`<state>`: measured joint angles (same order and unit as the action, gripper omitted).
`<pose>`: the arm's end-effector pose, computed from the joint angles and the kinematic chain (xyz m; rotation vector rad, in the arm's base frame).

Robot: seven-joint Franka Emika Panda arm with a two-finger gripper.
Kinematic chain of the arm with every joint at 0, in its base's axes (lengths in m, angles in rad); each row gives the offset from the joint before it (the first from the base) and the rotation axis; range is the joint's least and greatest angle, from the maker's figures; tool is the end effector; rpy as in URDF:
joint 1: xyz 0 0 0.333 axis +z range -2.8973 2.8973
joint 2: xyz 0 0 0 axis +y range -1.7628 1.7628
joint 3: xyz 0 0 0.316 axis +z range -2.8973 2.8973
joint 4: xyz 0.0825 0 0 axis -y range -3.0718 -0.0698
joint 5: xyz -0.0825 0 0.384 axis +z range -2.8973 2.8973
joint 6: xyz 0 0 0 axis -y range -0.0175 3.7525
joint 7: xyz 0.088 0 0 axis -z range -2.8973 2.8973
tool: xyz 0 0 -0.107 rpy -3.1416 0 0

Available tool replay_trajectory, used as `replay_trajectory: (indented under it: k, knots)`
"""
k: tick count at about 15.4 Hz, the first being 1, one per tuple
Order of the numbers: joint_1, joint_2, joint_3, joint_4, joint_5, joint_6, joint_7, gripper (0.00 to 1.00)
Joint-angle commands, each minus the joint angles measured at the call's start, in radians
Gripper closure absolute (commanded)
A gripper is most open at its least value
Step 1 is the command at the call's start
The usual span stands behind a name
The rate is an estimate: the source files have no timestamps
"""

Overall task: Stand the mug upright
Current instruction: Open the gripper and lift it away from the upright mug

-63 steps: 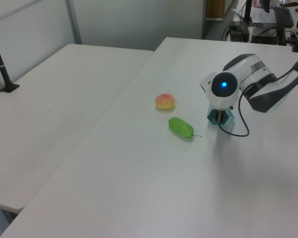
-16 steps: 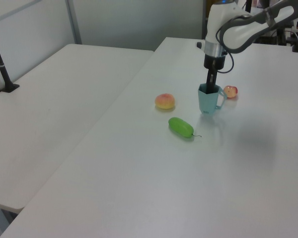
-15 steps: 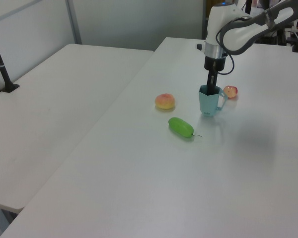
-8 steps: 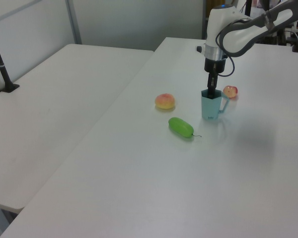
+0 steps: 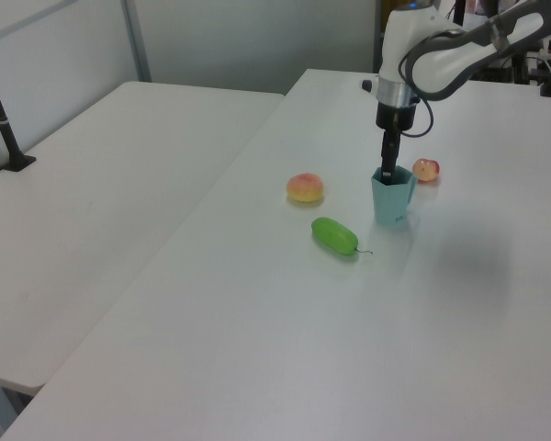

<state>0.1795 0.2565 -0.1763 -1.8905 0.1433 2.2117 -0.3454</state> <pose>0.6216 0.0123 0.3790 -3.0497 -0.4205 -0.1254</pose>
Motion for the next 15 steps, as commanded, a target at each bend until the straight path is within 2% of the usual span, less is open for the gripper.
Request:
replay_trajectory:
  k: [1, 5, 9, 12, 13, 15]
  knots:
    - [0.006, -0.059, -0.014, 0.040, 0.022, -0.116, 0.005, 0.00]
    - [-0.003, -0.143, -0.014, 0.112, 0.022, -0.245, 0.144, 0.00]
    - [-0.020, -0.195, -0.009, 0.253, 0.022, -0.499, 0.287, 0.00]
    - [-0.031, -0.261, 0.000, 0.295, 0.024, -0.604, 0.411, 0.00]
    - [-0.038, -0.281, 0.015, 0.297, 0.022, -0.628, 0.466, 0.00]
    - [-0.110, -0.307, 0.107, 0.304, 0.004, -0.655, 0.511, 0.00]
